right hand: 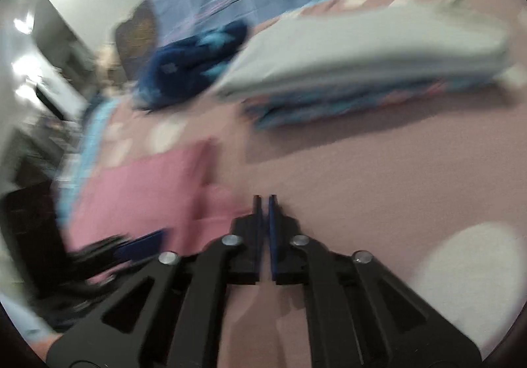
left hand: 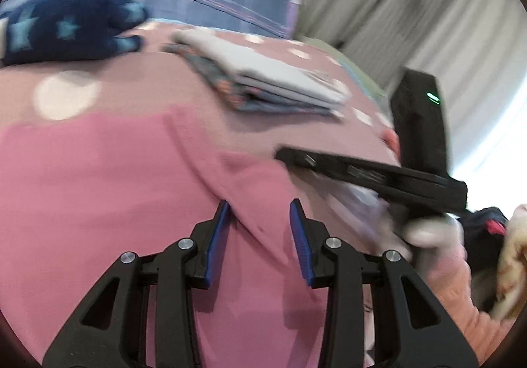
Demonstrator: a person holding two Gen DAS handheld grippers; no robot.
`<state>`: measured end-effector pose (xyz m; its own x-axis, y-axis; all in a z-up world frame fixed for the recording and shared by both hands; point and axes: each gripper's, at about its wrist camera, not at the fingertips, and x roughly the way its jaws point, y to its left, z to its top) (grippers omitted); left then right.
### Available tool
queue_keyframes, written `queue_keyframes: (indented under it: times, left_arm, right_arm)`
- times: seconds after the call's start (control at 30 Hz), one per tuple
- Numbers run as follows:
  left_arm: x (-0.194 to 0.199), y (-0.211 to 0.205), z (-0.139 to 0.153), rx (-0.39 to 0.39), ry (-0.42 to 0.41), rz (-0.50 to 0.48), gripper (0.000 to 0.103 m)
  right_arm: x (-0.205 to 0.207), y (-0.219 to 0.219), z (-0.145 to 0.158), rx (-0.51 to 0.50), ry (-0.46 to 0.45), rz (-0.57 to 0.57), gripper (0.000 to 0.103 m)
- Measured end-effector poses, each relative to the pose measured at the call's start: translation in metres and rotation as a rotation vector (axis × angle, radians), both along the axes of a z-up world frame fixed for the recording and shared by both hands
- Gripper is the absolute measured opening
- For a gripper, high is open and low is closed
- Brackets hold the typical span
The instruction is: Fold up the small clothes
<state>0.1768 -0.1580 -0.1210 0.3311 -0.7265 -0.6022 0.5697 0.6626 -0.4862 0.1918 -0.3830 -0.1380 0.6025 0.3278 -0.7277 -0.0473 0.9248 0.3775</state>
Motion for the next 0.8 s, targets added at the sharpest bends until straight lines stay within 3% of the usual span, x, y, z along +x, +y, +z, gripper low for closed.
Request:
queue_keyframes:
  times: [0.03,0.13,0.3,0.43,0.5,0.6,0.7,0.77,0.8]
  left_arm:
    - [0.0,-0.008,-0.001,0.017,-0.003,-0.021,0.042]
    - [-0.008,-0.023,0.003,0.042,-0.045,-0.068,0.053]
    - [-0.03,-0.027,0.018,0.008,-0.107,-0.133,0.053]
    - [-0.057,-0.024,0.027,0.132,-0.127,-0.101,0.053]
    - [-0.086,-0.023,0.034,0.225,-0.18,-0.125,0.053]
    - [-0.132,-0.013,0.032,0.272,-0.204,-0.2,0.054]
    - [-0.168,-0.01,0.02,0.343,-0.23,-0.215,0.054]
    - [-0.182,-0.015,0.013,0.395,-0.278,-0.197,0.054]
    - [-0.185,-0.016,0.011,0.403,-0.285,-0.198,0.054]
  right_arm:
    - [0.0,-0.005,0.001,-0.025,-0.008,-0.026,0.0]
    - [0.001,-0.02,-0.001,0.094,0.008,-0.036,0.001]
    - [0.002,-0.014,-0.004,0.089,0.005,-0.007,0.004]
    - [0.009,-0.016,-0.01,0.131,0.008,0.005,0.005]
    - [0.007,-0.023,-0.013,0.173,0.016,0.007,0.005]
    - [0.009,-0.026,-0.012,0.213,0.023,0.013,0.009]
    - [0.006,-0.018,-0.007,0.221,0.02,0.057,0.028]
    - [0.003,-0.009,-0.003,0.249,0.031,0.131,0.053]
    - [0.002,-0.004,-0.001,0.251,0.038,0.159,0.058]
